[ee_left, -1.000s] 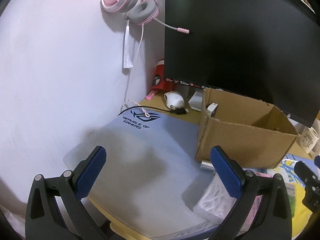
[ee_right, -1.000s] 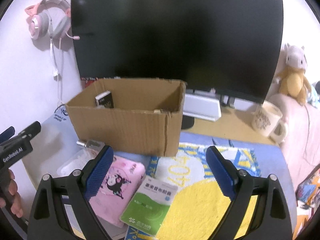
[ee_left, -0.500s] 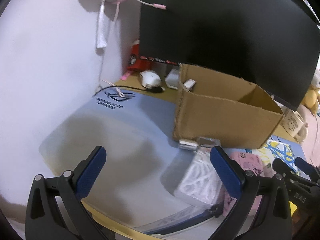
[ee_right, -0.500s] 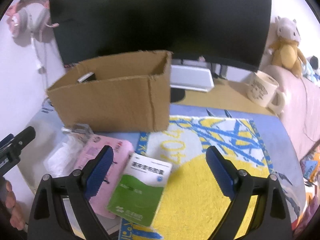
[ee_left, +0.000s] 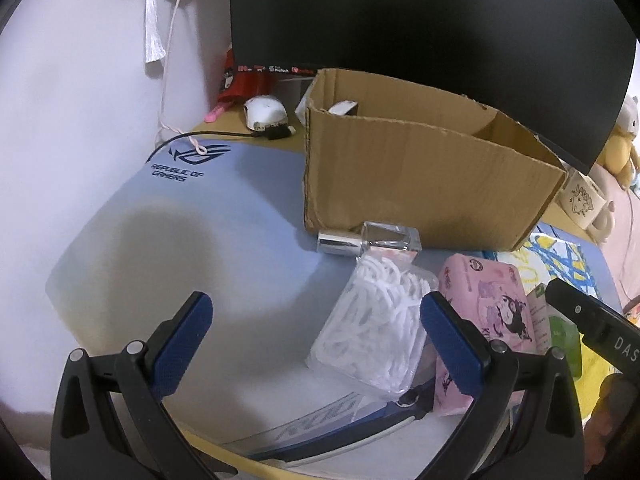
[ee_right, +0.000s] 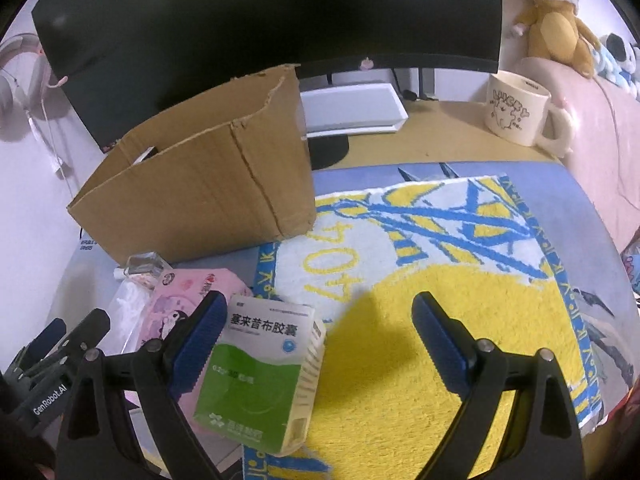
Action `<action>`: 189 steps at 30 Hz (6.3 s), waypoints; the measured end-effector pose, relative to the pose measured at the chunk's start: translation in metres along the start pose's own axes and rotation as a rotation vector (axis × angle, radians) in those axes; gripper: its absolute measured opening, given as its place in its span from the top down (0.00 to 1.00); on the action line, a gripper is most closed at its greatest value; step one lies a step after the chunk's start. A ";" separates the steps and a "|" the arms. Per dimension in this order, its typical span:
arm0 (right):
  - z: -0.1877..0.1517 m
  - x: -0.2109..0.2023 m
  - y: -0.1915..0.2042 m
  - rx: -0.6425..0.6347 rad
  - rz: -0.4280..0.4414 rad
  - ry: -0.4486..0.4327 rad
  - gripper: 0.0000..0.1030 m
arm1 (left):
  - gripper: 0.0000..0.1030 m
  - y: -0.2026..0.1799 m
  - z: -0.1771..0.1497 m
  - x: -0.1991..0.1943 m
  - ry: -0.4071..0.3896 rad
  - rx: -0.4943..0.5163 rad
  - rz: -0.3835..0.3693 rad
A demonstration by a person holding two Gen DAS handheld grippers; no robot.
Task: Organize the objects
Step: 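Reach the left tool to the clear floss-pick box while the right tool reaches the green medicine box, then grasp the floss-pick box with the left tool while the right tool grasps the medicine box, then carry the floss-pick box and medicine box with both tools over the cardboard box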
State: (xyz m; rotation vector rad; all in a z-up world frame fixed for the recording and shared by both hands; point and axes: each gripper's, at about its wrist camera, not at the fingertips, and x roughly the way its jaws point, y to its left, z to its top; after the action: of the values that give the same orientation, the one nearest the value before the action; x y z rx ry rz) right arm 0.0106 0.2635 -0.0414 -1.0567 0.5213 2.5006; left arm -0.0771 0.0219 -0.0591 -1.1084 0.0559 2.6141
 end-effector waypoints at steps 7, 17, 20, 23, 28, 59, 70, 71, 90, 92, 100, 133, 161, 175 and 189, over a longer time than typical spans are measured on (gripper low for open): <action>-0.002 -0.002 0.012 -0.063 -0.036 -0.005 0.04 | 0.00 -0.006 -0.003 0.004 0.044 0.026 -0.044; -0.005 0.000 0.027 -0.107 -0.103 0.035 0.04 | 0.00 -0.013 -0.006 0.016 0.076 0.067 -0.021; -0.007 0.002 0.027 -0.094 -0.106 0.055 0.04 | 0.00 -0.011 -0.007 0.019 0.089 0.056 -0.018; -0.006 0.003 0.024 -0.076 -0.105 0.068 0.04 | 0.00 -0.009 -0.007 0.023 0.102 0.044 -0.021; -0.006 0.002 0.022 -0.080 -0.139 0.046 0.04 | 0.00 -0.008 -0.007 0.034 0.129 0.046 0.090; 0.001 -0.004 0.032 -0.105 0.047 0.054 0.52 | 0.45 0.006 -0.003 0.016 0.022 -0.015 0.040; 0.026 -0.019 0.034 -0.119 0.064 -0.007 0.52 | 0.45 0.010 0.009 -0.015 -0.078 -0.049 0.046; 0.028 -0.021 0.033 -0.116 0.066 -0.011 0.52 | 0.45 0.010 0.011 -0.017 -0.086 -0.052 0.045; 0.068 -0.059 0.029 -0.099 0.076 -0.110 0.52 | 0.45 -0.001 0.039 -0.051 -0.188 -0.042 0.073; 0.071 -0.065 0.030 -0.102 0.080 -0.127 0.52 | 0.45 0.000 0.042 -0.053 -0.198 -0.051 0.074; 0.084 -0.079 0.036 -0.112 0.115 -0.156 0.52 | 0.45 -0.012 0.057 -0.057 -0.225 -0.006 0.076; 0.129 -0.049 0.051 -0.119 0.081 -0.314 0.52 | 0.45 -0.021 0.151 -0.057 -0.404 -0.036 0.046; 0.132 -0.011 0.064 -0.084 0.186 -0.324 0.52 | 0.45 -0.013 0.156 0.003 -0.292 -0.034 0.003; 0.131 0.009 0.067 -0.110 0.124 -0.275 0.52 | 0.45 -0.033 0.154 0.022 -0.254 0.028 0.043; 0.127 0.027 0.080 -0.180 0.031 -0.249 0.52 | 0.45 -0.028 0.153 0.052 -0.174 0.020 -0.019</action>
State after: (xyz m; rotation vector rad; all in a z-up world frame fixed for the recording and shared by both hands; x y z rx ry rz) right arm -0.1208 0.2595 0.0364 -0.7852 0.2453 2.6955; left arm -0.2091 0.0853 0.0137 -0.8665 0.0341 2.6754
